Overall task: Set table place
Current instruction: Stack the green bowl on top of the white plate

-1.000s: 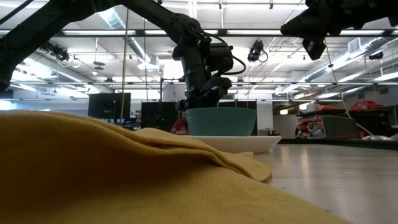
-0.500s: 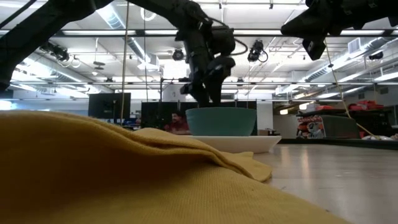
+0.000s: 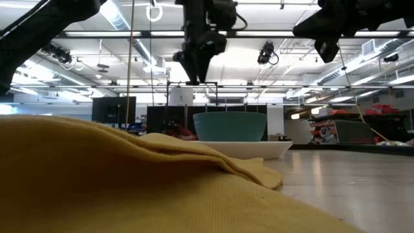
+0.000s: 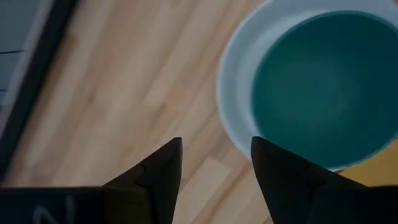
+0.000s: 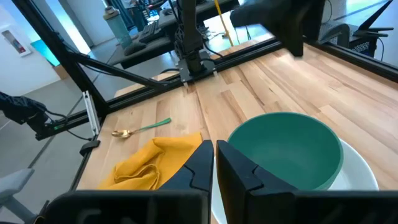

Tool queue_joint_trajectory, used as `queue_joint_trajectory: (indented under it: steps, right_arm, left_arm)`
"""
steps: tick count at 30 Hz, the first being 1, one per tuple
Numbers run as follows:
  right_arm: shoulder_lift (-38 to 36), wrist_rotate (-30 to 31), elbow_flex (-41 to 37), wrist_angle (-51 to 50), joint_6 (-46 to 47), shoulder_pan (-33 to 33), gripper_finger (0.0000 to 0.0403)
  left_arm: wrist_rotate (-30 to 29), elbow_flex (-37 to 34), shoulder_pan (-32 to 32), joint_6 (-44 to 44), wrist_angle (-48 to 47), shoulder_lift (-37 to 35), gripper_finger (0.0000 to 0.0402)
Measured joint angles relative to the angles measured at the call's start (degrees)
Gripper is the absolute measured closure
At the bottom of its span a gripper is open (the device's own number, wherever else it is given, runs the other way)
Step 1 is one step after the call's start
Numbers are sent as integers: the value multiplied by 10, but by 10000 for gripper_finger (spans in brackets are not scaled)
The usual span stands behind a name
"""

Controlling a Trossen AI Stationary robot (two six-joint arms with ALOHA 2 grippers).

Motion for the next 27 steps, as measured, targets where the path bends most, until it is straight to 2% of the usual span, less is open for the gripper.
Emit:
queue_joint_trajectory:
  steps: [9,21,27]
  right_arm:
    - [0,0,3,2,0,0,375]
    - [0,0,11,-5,-3,0,375]
    - [0,0,12,-5,-4,0,375]
  left_arm:
    - [-44,-5,-6,-8,-7,-95,205]
    - [-178,-5,-47,-39,-7,-241,208]
    - [-236,-5,-83,-76,-7,-276,214]
